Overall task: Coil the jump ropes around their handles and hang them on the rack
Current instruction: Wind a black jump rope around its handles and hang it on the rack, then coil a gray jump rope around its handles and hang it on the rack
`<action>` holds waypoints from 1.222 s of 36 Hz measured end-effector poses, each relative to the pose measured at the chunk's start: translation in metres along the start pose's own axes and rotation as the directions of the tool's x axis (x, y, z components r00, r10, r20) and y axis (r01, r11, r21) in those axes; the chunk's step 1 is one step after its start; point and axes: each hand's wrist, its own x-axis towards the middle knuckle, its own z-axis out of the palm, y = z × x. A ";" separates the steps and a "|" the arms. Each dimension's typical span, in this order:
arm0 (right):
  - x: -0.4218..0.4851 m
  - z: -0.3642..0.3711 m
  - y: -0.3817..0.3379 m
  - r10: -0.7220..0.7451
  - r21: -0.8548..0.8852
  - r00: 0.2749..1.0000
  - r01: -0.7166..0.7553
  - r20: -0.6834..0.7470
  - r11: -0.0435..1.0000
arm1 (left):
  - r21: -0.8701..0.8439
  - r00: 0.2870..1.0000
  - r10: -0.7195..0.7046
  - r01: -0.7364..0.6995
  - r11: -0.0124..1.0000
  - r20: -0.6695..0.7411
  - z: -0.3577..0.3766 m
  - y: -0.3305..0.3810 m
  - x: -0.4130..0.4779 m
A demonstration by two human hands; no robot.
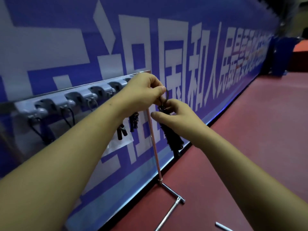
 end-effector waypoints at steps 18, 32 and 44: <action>0.171 0.029 0.038 0.154 0.239 0.988 -0.148 -0.007 0.960 | 0.151 0.962 -0.099 0.141 0.978 -0.254 -0.026 -0.093 0.147; 0.233 0.050 0.074 0.211 0.271 0.977 -0.198 -0.018 0.942 | 0.443 0.936 -0.179 0.306 0.843 -0.304 -0.027 -0.133 0.201; 0.215 0.025 0.082 0.222 0.114 0.972 -0.213 -0.075 0.970 | 0.319 0.937 -0.106 0.218 0.923 -0.334 -0.028 -0.113 0.181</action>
